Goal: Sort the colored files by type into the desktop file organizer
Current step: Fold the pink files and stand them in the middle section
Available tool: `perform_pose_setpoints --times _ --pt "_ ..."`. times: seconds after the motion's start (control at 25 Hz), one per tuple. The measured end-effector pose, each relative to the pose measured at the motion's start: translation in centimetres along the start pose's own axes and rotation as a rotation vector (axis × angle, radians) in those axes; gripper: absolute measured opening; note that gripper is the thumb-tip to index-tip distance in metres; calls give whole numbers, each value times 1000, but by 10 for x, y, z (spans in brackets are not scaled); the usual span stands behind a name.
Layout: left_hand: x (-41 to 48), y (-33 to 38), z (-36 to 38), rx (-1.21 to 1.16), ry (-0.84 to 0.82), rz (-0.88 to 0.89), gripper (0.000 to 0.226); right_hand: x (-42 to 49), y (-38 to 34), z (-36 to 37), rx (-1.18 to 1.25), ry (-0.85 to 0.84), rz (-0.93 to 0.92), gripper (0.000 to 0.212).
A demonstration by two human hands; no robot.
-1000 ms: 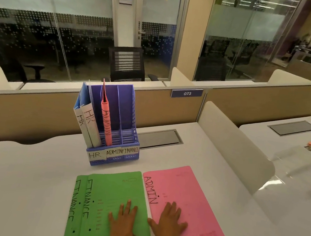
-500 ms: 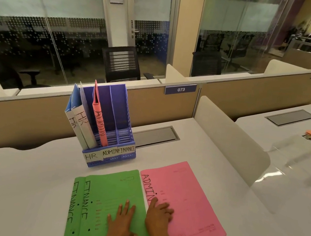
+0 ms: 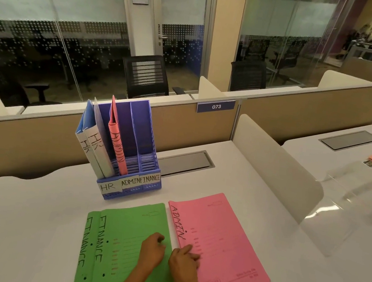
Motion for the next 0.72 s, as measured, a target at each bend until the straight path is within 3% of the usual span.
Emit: perform_pose_setpoints --times 0.16,0.24,0.28,0.36,0.4,0.48,0.56,0.72 --pt "1 17 29 -440 -297 -199 27 -8 0 -2 -24 -11 -47 42" --pt "-1 24 45 -519 -404 -260 30 -20 2 -10 -27 53 12 32" --pt "0 25 52 -531 -414 -282 28 -29 8 -2 23 -77 87 38" --pt "1 23 58 -552 -395 -307 16 -30 14 -4 10 202 105 54" --pt "2 23 60 -568 -386 -308 11 -40 14 -17 11 289 137 43" --pt "2 27 59 -611 -415 -277 10 -49 15 -28 69 287 156 6" --pt "-1 38 52 -649 -474 -205 16 -46 23 -27 216 302 185 52" --pt "-9 71 18 -788 -503 -46 23 -48 51 -64 254 543 326 76"
Point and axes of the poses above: each hand's wrist, its own x-axis towards the middle knuckle, its own z-axis out of the palm, y = z × x, the point moved 8 cm from there along x, towards the middle knuckle, and after that the axes turned 15 degrees about -z, right-handed, at the moved point
